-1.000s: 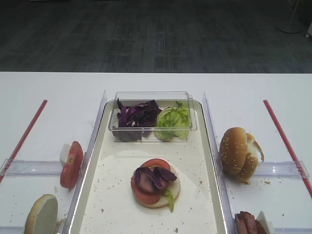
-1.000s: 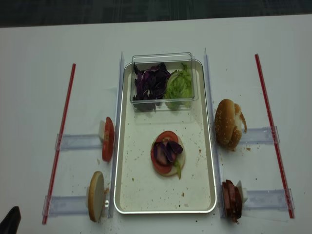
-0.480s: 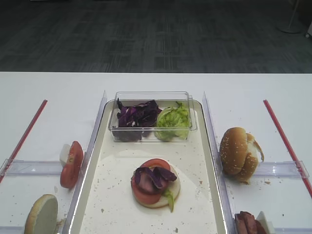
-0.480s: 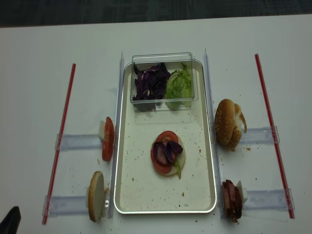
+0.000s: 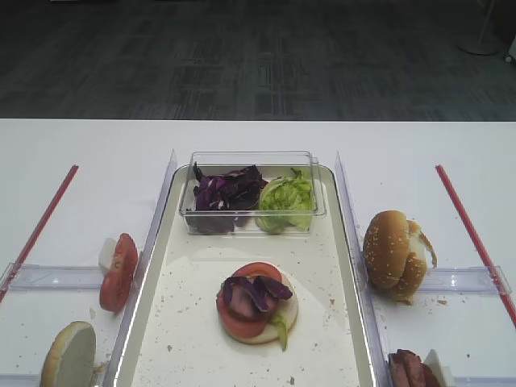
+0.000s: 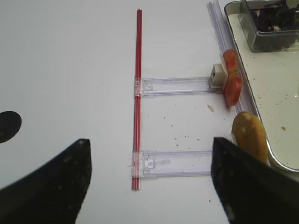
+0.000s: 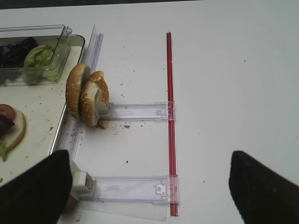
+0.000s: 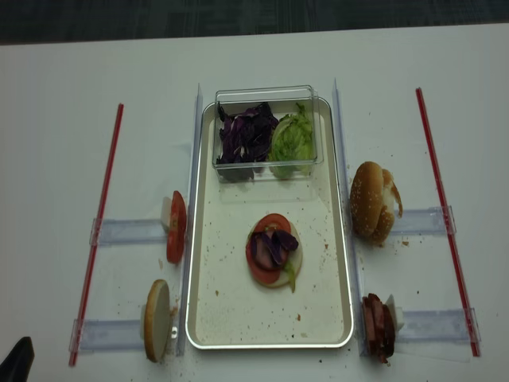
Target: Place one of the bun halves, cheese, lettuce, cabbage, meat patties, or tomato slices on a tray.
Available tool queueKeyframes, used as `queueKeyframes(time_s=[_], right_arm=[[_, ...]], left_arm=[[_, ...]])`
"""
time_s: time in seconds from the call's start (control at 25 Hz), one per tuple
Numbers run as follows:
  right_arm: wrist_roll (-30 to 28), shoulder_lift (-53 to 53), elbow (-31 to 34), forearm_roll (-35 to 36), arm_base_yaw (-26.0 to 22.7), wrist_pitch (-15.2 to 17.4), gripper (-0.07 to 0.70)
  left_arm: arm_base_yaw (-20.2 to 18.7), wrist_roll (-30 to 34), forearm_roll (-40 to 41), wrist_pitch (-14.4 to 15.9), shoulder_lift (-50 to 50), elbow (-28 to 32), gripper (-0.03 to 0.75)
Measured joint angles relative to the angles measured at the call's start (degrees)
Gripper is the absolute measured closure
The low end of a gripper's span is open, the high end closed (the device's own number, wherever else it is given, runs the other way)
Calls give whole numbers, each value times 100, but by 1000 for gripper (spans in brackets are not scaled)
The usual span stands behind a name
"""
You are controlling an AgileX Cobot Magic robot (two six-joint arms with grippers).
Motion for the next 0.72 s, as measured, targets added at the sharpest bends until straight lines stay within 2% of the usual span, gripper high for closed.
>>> queueKeyframes(time_s=[0.72], right_arm=[[0, 0, 0, 0, 0, 0, -60]], left_arm=[[0, 0, 0, 0, 0, 0, 223]])
